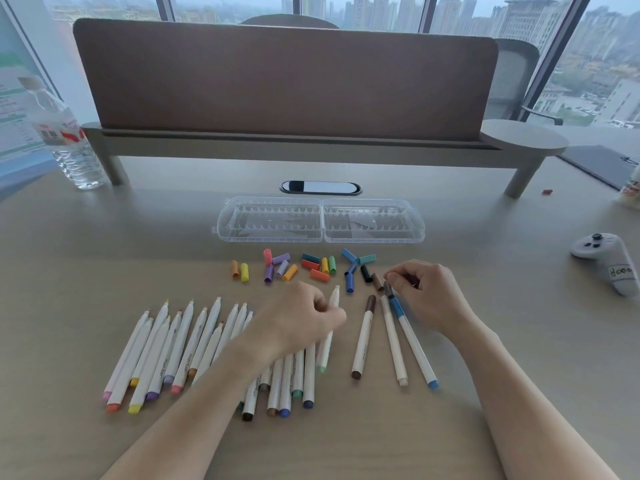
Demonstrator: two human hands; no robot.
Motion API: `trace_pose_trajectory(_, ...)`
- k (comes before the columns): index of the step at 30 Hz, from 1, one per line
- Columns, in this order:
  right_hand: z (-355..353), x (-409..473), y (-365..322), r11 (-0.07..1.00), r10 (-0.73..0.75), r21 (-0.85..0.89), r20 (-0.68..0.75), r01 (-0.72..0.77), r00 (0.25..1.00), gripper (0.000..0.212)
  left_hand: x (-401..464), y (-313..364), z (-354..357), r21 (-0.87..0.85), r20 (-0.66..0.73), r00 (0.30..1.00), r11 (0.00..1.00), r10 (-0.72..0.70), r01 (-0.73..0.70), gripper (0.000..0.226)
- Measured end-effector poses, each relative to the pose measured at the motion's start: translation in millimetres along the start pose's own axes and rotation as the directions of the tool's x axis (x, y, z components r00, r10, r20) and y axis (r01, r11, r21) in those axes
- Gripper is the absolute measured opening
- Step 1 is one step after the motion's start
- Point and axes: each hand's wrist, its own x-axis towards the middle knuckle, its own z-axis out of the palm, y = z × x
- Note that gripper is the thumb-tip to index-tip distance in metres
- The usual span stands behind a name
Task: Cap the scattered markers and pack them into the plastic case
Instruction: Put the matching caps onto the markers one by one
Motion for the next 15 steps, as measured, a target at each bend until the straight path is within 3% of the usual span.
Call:
trace_pose_trajectory(2, 0.9, 1.0, -0.6, 1.0, 0.003, 0.002, 0.004, -0.003, 1.0, 0.011, 4.1, 0.3, -9.4, -0.213, -0.025, 1.0, 0.977, -0.004, -0.001, 0.035)
trace_pose_trajectory(6, 1.9, 4.9, -3.0, 1.0, 0.011, 0.005, -0.013, -0.011, 1.0, 0.011, 9.5, 1.0, -20.0, -0.577, -0.032, 0.998, 0.816, -0.062, 0.032, 0.03)
trace_pose_trajectory(11, 5.7, 11.6, -14.9, 1.0, -0.02, 0.016, 0.007, 0.02, 1.0, 0.011, 17.2, -14.3, -23.2, -0.738, -0.08, 0.991, 0.675, -0.11, 0.015, 0.022)
trace_pose_trajectory(15, 11.3, 27.9, -32.5, 0.999, -0.049, -0.016, 0.13, 0.051, 0.99, 0.011, 21.7, -25.0, -25.1, -0.728, -0.103, 0.985, 0.685, -0.141, 0.022, 0.015)
